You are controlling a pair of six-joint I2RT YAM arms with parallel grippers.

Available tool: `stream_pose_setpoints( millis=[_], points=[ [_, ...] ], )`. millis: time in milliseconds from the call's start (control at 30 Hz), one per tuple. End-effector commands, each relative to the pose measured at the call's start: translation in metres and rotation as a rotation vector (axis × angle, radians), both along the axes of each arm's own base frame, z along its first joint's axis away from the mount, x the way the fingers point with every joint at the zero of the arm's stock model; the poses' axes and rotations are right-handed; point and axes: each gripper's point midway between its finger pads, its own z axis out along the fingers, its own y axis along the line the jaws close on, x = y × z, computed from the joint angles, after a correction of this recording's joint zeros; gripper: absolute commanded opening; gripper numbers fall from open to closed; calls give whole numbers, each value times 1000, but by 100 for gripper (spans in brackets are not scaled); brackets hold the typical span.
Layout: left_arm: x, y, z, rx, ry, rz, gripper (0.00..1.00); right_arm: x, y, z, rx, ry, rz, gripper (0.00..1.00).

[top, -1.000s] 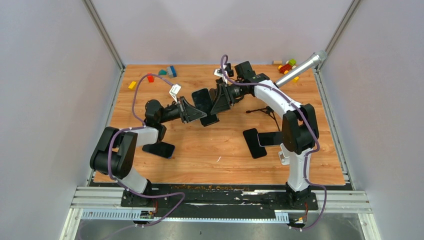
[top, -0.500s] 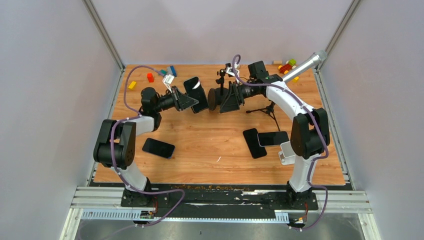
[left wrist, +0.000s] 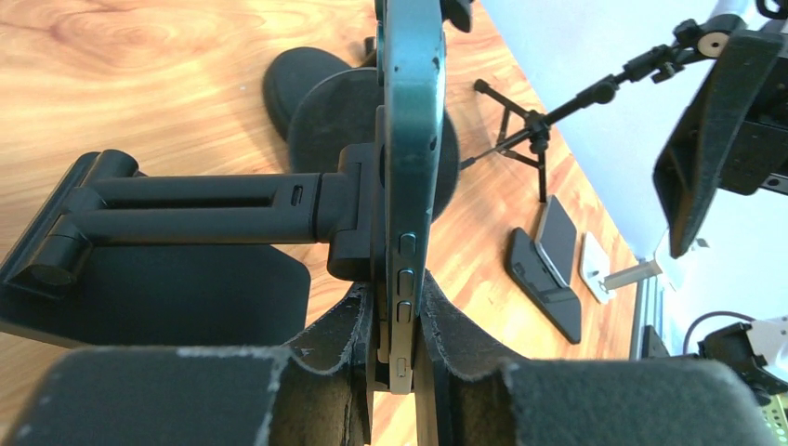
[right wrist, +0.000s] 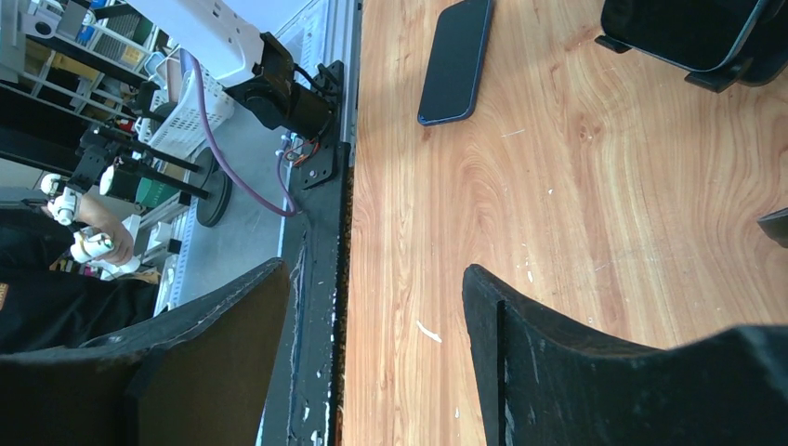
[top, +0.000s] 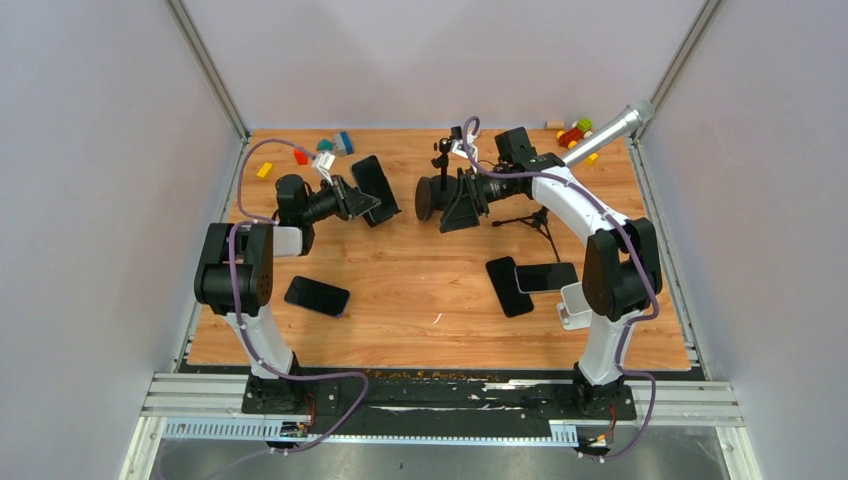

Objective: Place the phone on the phone stand
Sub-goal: Place the phone stand with the phone at the center of the board.

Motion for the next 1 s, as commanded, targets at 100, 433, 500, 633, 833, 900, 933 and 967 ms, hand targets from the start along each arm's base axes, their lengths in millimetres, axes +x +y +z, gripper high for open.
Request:
stream_pose_setpoints(
  millis=[100,433,500,633,833,900,933,967],
  points=[
    [29,25,23,23,-153,58,0,-5,1,13,40,-72,25,69],
    [50,60,10,17,-144,115,0,-5,1,7,41,-56,31,69],
    [54,64,8,17,-144,121,0,-5,1,6,40,-54,31,69],
    [61,74,4,16,-141,128,0,-5,1,3,40,-49,33,68],
    [69,88,2,8,-133,140,0,-4,2,0,39,-40,34,68],
    [71,91,0,6,-124,139,0,-4,2,0,40,-42,34,68],
    [71,94,-3,5,-116,141,0,-4,2,0,39,-40,36,68],
    [72,94,-2,5,-116,137,0,-4,2,0,39,-40,36,68]
  ],
)
